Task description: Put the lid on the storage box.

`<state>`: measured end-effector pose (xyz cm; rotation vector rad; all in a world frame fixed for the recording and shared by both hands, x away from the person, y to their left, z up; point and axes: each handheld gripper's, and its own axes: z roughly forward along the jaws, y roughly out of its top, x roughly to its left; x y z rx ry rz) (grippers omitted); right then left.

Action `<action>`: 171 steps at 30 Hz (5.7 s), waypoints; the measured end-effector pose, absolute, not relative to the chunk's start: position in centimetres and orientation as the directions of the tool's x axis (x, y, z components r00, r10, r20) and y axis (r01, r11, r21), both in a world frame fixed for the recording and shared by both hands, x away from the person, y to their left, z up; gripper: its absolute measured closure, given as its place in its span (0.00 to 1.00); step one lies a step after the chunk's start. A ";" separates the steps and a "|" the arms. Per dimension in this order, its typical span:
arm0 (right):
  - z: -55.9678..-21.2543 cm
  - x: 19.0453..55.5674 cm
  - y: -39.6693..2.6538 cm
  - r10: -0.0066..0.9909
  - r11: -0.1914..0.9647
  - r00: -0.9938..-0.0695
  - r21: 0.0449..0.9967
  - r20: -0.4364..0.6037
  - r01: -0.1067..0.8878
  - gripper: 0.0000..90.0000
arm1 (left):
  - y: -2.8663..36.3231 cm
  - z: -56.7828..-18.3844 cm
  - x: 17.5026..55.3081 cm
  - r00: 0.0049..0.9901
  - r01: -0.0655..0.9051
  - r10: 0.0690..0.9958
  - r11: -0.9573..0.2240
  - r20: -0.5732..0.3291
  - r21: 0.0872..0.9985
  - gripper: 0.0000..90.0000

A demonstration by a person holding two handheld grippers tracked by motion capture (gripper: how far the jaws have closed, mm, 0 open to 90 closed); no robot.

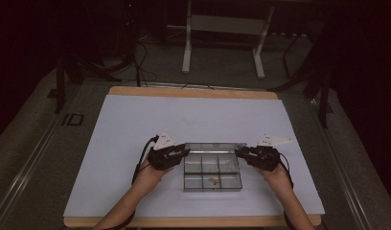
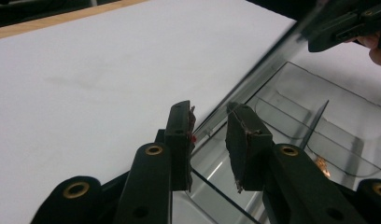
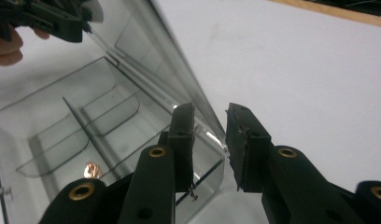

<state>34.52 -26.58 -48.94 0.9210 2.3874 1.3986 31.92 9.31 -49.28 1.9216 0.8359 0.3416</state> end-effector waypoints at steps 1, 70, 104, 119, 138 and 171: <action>-49.0 34.4 -26.6 0.617 0.353 -0.779 0.844 0.114 0.403 0.80 | 9.3 -49.3 31.8 0.725 0.406 0.680 -0.291 -0.111 0.867 0.79; -51.4 32.7 -29.4 0.649 0.361 -0.750 0.816 0.128 0.452 0.32 | 11.9 -52.5 29.7 0.706 0.492 0.689 -0.311 -0.163 0.813 0.43; -51.6 32.6 -30.3 0.639 0.317 -0.763 0.868 0.102 0.382 0.16 | 12.8 -51.8 29.7 0.713 0.434 0.678 -0.229 -0.177 0.871 0.02; -52.2 32.3 -31.0 0.657 0.327 -0.748 0.858 0.094 0.396 0.16 | 13.5 -52.2 29.2 0.703 0.431 0.691 -0.223 -0.170 0.874 0.02; -52.8 31.3 -33.6 0.706 0.287 -0.700 0.862 0.104 0.417 0.16 | 15.2 -52.9 28.4 0.668 0.436 0.729 -0.218 -0.151 0.873 0.02; -53.1 29.8 -36.8 0.814 0.238 -0.580 0.883 0.047 0.405 0.16 | 15.7 -53.5 27.5 0.604 0.426 0.788 -0.195 -0.117 0.883 0.02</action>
